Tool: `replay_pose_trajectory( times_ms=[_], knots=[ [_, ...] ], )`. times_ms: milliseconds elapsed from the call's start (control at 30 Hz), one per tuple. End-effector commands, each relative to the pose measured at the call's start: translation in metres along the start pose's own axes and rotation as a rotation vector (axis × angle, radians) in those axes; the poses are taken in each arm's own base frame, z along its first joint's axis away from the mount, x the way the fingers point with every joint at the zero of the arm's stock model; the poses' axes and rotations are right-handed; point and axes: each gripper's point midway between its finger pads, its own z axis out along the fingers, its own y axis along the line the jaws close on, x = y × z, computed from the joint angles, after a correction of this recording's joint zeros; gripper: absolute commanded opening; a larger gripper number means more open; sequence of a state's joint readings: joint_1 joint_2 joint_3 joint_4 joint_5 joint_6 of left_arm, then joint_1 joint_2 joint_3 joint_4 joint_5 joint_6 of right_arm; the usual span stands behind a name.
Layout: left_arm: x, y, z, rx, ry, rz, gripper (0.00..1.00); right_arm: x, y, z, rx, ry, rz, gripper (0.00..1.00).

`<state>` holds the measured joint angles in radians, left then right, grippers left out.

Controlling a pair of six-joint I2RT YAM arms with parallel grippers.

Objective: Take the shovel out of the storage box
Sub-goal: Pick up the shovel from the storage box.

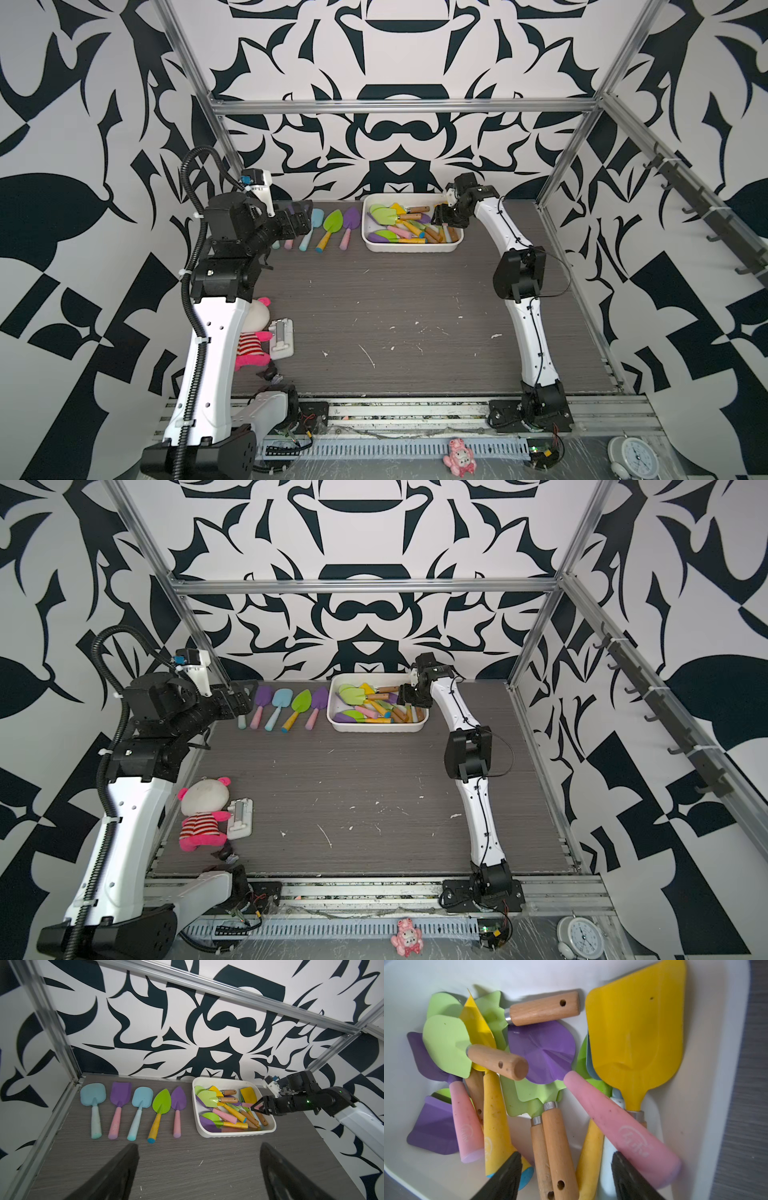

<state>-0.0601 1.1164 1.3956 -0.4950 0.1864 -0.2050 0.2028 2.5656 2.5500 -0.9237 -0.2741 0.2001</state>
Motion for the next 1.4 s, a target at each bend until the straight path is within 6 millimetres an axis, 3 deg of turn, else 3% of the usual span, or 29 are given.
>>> replay_pose_trajectory(
  times_ms=[0, 200, 467, 700, 1033, 1367],
  knots=[
    [0.012, -0.015, 0.014, 0.039, 0.024, 0.047, 0.94, -0.048, 0.014, -0.048, 0.002, -0.186, -0.076, 0.73],
    [0.027, -0.035, 0.033, 0.094, 0.065, 0.078, 0.95, -0.053, 0.009, -0.038, -0.001, -0.188, -0.062, 0.73],
    [0.035, -0.047, 0.045, 0.129, 0.087, 0.077, 0.95, -0.038, -0.003, -0.011, -0.011, -0.127, -0.057, 0.71],
    [0.04, -0.053, 0.054, 0.144, 0.099, 0.083, 0.95, -0.024, -0.008, -0.004, -0.006, -0.078, -0.057, 0.66],
    [0.048, -0.056, 0.061, 0.161, 0.116, 0.068, 0.94, 0.004, -0.001, -0.002, -0.037, 0.008, -0.055, 0.49],
    [0.052, -0.056, 0.062, 0.162, 0.122, 0.06, 0.94, 0.003, 0.003, -0.015, -0.022, 0.001, -0.051, 0.28]
  ],
)
